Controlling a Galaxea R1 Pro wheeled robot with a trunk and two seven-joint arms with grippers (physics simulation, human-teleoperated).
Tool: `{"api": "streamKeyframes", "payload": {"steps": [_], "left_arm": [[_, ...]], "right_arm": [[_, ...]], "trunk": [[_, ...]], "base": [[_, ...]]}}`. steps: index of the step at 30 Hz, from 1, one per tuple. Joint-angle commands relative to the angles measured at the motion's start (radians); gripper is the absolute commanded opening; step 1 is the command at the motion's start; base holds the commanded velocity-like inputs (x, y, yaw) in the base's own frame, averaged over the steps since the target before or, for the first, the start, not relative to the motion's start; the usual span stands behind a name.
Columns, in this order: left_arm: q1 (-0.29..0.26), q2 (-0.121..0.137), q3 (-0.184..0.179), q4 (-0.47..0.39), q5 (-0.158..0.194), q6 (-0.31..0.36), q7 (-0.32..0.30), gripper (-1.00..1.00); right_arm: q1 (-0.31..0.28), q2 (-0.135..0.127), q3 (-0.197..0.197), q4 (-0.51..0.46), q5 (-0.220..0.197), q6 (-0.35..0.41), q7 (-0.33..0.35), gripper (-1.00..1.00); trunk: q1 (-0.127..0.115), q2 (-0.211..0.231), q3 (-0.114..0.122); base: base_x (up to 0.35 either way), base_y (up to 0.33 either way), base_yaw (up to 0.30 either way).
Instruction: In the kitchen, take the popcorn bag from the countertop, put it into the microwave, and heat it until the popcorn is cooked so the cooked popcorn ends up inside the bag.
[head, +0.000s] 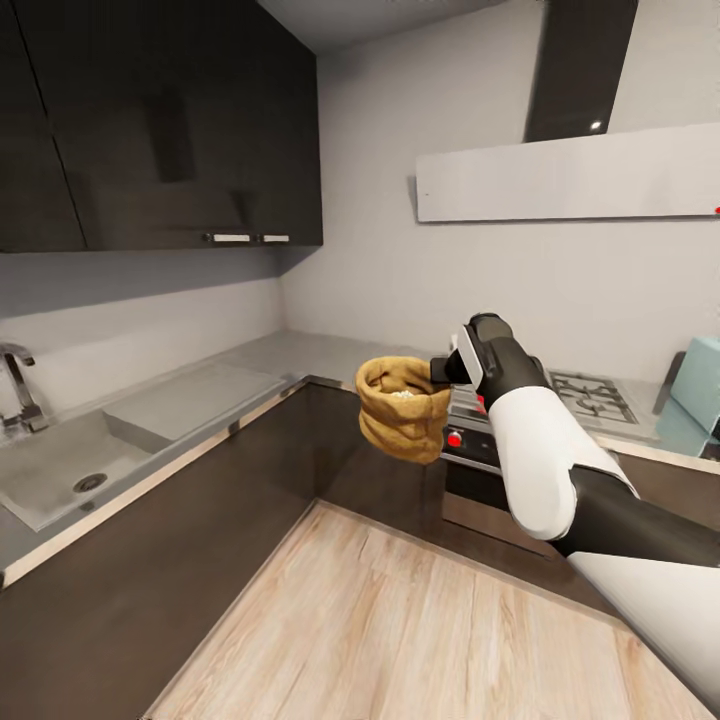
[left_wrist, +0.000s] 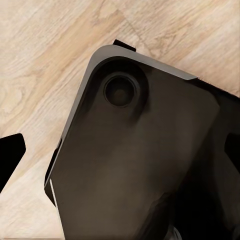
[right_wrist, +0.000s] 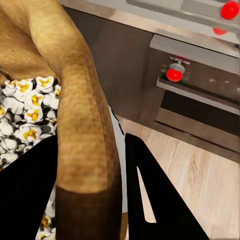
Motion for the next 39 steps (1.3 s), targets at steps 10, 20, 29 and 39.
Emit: {"api": "streamKeyframes", "payload": {"steps": [10,20,29,39], "left_arm": [[0.0,0.001,0.006,-0.001,0.002,0.0,-0.001,1.0],[0.0,0.001,0.006,-0.001,0.002,0.0,-0.001,1.0],[0.0,0.001,0.006,-0.001,0.002,0.0,-0.001,1.0],[0.0,0.001,0.006,-0.001,0.002,0.0,-0.001,1.0]], "right_arm": [[0.002,0.001,-0.007,-0.001,-0.001,0.002,-0.004,-1.0],[0.028,-0.013,-0.008,0.012,0.002,0.002,-0.016,-1.0],[0.062,-0.023,-0.008,0.014,0.003,0.002,-0.017,-1.0],[0.109,-0.042,-0.008,0.013,0.003,0.002,-0.019,-1.0]], "trunk": [[0.0,-0.001,-0.001],[0.0,-0.001,-0.001],[0.0,-0.001,-0.001],[0.0,-0.001,-0.001]], "base": [[-0.007,0.0,0.0],[0.0,0.0,-0.163],[0.0,0.0,-0.282],[0.0,0.0,-0.284]]}}
